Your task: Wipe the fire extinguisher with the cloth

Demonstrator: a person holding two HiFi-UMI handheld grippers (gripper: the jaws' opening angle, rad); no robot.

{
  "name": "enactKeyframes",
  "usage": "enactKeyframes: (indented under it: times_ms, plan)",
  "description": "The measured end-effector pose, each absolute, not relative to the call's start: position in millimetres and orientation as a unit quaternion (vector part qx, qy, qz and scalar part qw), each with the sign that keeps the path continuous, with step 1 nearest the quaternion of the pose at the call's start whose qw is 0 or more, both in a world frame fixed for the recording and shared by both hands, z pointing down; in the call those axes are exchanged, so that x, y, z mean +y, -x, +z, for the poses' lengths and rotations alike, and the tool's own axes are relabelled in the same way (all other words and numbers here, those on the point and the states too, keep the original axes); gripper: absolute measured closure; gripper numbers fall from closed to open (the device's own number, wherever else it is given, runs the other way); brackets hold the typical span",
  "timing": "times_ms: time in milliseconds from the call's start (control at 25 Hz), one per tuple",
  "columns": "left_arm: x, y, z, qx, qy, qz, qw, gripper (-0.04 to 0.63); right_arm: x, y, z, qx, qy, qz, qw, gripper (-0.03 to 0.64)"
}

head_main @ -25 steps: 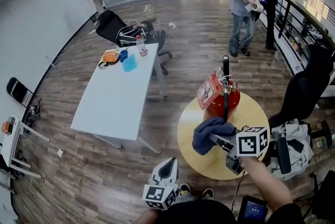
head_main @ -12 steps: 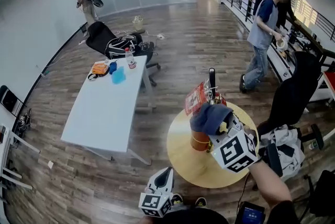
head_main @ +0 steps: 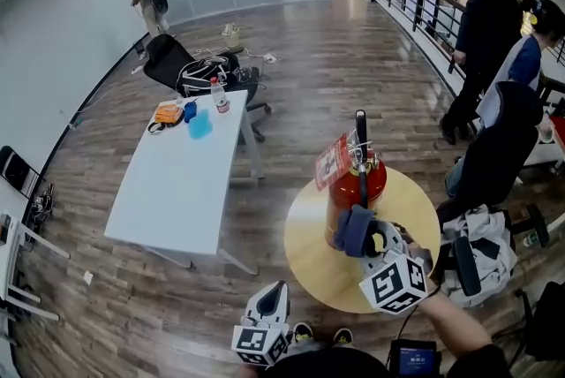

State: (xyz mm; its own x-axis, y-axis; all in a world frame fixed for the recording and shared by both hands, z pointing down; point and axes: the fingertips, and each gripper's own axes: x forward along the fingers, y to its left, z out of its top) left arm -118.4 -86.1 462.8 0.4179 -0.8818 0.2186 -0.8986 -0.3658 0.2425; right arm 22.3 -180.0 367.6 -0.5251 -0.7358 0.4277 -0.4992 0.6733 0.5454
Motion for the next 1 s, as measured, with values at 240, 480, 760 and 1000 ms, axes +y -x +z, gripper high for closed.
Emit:
enactKeyframes:
  times_ms: [240, 480, 760, 1000]
  plan:
    - [-91.2, 117.1, 463.6, -0.531, -0.832, 0.028, 0.156, 0.572, -234.1, -29.5, 271.5, -0.842, -0.405, -0.217, 0.283, 0.546]
    - [-93.6, 113.8, 460.6, -0.521, -0.839, 0.026, 0.157, 0.572, -296.5, -44.2, 243.6, -0.835, -0.432, -0.188, 0.285, 0.545]
    - [-93.8, 113.0, 461.7, -0.520, -0.838, 0.027, 0.162, 0.572, -382.6, -54.4, 223.3, -0.804, -0.470, -0.221, 0.291, 0.546]
    - [-94.2, 107.8, 458.5, -0.517, -0.839, 0.023, 0.167, 0.572, -374.9, -48.4, 222.4, -0.801, -0.446, -0.249, 0.313, 0.546]
